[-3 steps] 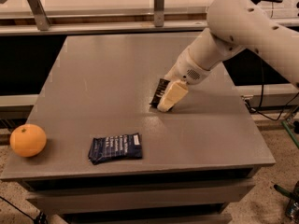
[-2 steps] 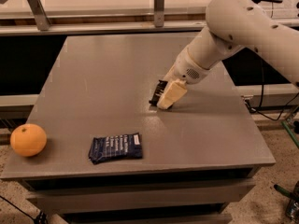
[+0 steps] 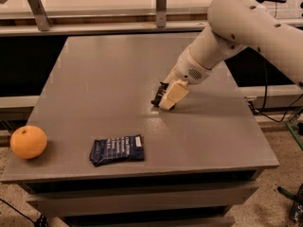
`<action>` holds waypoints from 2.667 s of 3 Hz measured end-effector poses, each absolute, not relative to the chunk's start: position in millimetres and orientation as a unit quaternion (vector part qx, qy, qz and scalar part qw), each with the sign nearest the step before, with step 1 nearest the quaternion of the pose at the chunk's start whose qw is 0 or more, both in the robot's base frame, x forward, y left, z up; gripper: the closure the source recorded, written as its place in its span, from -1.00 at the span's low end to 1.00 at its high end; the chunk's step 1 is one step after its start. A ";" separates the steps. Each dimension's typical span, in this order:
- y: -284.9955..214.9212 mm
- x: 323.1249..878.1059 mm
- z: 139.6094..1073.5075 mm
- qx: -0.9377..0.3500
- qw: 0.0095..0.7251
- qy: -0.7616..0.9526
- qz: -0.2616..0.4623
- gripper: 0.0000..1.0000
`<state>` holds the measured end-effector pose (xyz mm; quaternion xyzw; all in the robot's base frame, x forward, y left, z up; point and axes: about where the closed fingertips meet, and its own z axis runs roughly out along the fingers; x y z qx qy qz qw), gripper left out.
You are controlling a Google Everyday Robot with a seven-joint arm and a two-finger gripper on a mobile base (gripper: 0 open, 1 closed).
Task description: Move rxbar chocolate near orange
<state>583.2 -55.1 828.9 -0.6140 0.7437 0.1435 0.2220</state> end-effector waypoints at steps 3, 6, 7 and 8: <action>104.2 559.7 899.0 -0.780 0.221 0.551 0.200 1.00; 225.4 507.4 871.9 -0.893 0.150 0.366 0.216 1.00; 225.3 496.9 859.3 -0.904 0.131 0.349 0.210 0.66; 220.2 488.3 850.3 -0.912 0.117 0.338 0.202 0.20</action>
Offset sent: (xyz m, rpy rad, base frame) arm -0.0224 0.1742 0.0843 0.0672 -0.0874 0.5990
